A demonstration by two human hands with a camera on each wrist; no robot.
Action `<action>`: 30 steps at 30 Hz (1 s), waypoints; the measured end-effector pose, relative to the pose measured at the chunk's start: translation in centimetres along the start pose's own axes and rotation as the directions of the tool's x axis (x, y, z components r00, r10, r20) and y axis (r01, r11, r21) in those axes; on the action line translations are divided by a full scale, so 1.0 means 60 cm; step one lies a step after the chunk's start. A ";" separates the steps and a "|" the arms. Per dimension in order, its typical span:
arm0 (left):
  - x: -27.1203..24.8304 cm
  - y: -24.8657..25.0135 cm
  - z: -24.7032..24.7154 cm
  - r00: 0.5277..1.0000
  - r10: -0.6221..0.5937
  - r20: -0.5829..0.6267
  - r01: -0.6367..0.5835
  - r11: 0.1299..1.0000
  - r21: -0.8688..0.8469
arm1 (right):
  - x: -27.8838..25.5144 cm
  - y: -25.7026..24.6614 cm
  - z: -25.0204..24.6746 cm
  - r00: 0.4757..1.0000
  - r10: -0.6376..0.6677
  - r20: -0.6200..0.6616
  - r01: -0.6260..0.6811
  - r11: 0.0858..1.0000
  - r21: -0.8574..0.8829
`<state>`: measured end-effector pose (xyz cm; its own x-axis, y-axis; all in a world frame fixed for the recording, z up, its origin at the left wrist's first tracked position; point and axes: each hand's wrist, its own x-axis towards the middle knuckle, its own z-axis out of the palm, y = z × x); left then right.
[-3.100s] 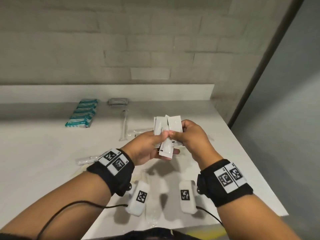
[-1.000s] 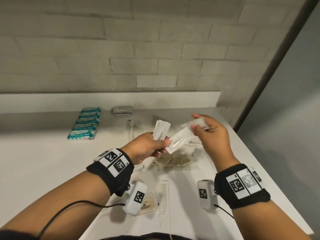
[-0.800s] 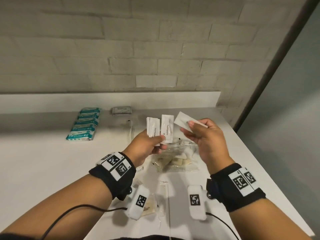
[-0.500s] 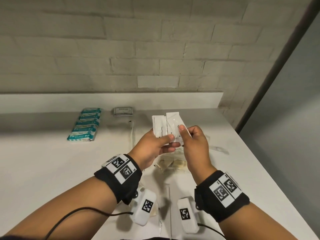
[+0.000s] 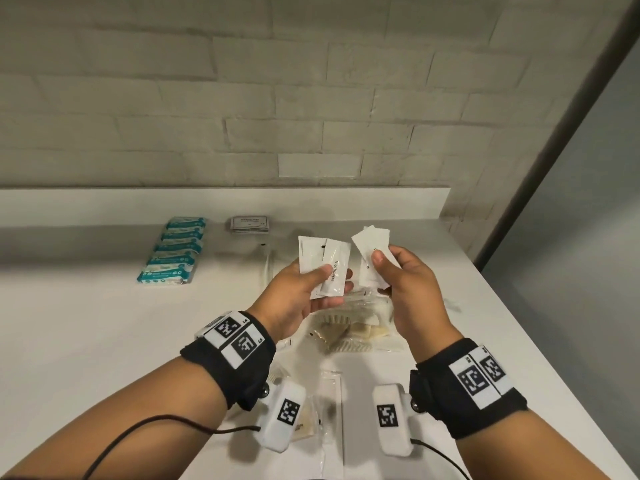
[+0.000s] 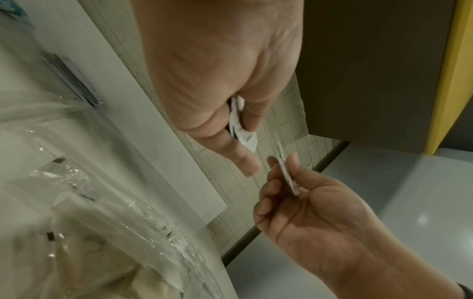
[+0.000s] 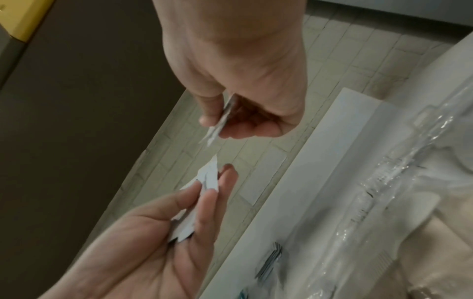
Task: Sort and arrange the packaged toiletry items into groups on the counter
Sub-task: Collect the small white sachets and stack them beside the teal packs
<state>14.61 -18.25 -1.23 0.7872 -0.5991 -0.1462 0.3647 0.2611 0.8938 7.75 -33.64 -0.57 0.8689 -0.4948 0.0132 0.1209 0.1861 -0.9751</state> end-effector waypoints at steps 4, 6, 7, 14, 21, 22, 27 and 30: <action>0.001 -0.004 0.003 1.000 0.027 0.014 -0.028 0.999 0.033 | -0.013 0.007 0.016 0.989 0.025 0.143 -0.018 0.998 -0.053; 0.000 -0.005 0.004 1.000 0.010 0.026 -0.011 0.999 0.046 | -0.016 0.013 0.022 0.989 0.005 0.150 0.012 0.994 -0.107; -0.001 -0.004 0.004 1.000 -0.007 0.026 0.005 0.999 0.040 | -0.016 0.014 0.023 0.991 -0.004 0.136 0.020 0.993 -0.120; -0.006 0.011 -0.011 0.993 -0.093 0.066 0.094 0.996 -0.005 | 0.003 0.002 0.002 0.999 0.002 0.035 -0.002 1.000 -0.010; -0.009 0.005 -0.005 0.984 -0.144 0.101 0.112 0.956 0.272 | -0.001 -0.018 0.005 0.956 0.024 0.292 0.032 0.982 -0.187; -0.007 0.006 -0.007 0.978 -0.179 0.102 0.145 0.950 0.277 | 0.000 -0.021 0.001 0.952 -0.037 0.303 0.102 0.974 -0.201; 0.008 0.006 -0.027 0.994 -0.081 -0.076 0.087 0.993 0.083 | 0.007 -0.029 -0.031 0.884 -0.001 0.467 0.235 0.866 -0.442; 0.018 0.007 -0.045 0.964 0.124 -0.237 -0.080 0.979 0.187 | 0.004 -0.028 -0.055 0.925 0.075 0.373 0.144 0.839 -0.525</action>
<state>16.95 -16.74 -2.16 0.9215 -0.3659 -0.1301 0.2008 0.1623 0.9661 6.16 -36.83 0.34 0.9917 -0.1266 0.0221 -0.0253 -0.3610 -0.9322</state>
